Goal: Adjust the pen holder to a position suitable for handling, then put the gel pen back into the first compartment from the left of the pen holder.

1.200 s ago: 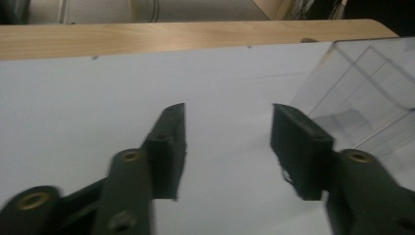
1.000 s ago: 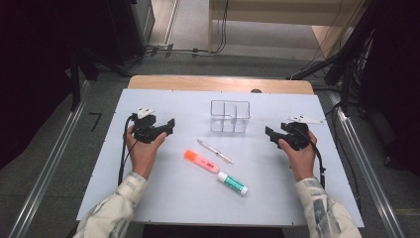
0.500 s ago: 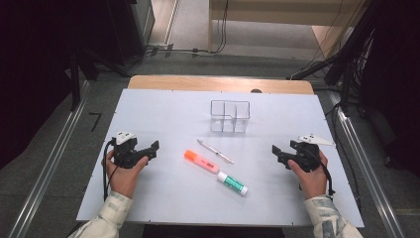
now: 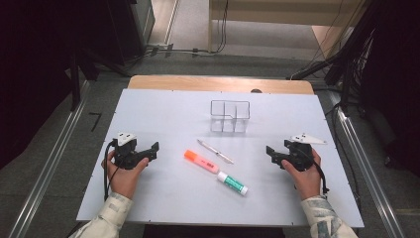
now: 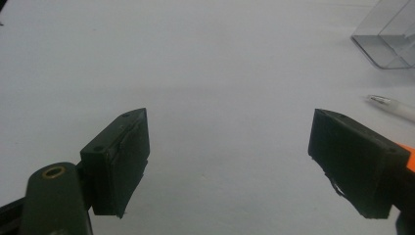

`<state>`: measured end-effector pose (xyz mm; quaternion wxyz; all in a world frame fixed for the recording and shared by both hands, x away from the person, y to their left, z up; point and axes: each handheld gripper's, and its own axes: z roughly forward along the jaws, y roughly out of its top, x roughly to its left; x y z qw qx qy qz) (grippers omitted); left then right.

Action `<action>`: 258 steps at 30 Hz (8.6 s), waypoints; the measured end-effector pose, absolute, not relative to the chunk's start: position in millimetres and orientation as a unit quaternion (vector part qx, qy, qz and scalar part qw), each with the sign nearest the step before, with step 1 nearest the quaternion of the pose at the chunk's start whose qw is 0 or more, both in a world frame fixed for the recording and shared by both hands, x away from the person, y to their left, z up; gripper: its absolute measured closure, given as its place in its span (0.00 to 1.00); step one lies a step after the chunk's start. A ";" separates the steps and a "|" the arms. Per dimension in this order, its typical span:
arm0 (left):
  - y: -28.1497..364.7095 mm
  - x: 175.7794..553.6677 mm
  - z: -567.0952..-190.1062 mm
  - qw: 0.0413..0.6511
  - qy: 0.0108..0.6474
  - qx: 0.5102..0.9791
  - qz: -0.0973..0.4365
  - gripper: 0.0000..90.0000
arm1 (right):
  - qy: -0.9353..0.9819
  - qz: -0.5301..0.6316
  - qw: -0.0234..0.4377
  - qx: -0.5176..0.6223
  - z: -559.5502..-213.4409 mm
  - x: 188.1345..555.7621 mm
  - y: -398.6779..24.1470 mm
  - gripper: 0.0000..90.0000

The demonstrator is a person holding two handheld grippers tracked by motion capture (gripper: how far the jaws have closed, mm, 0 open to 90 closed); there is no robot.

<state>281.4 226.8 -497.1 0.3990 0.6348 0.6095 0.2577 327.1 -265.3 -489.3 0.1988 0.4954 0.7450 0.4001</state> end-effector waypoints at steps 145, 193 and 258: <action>240.4 294.8 -504.5 0.379 0.638 0.610 0.278 0.18 | 0.874 0.374 0.135 0.280 -514.6 372.7 -68.5 0.86; 241.2 294.9 -505.0 0.376 0.643 0.609 0.272 0.18 | 0.839 0.441 0.131 0.291 -451.2 371.8 -91.7 0.88; 241.8 296.2 -506.3 0.378 0.644 0.610 0.264 0.18 | 0.798 0.479 0.159 0.331 -389.7 441.2 -61.8 0.88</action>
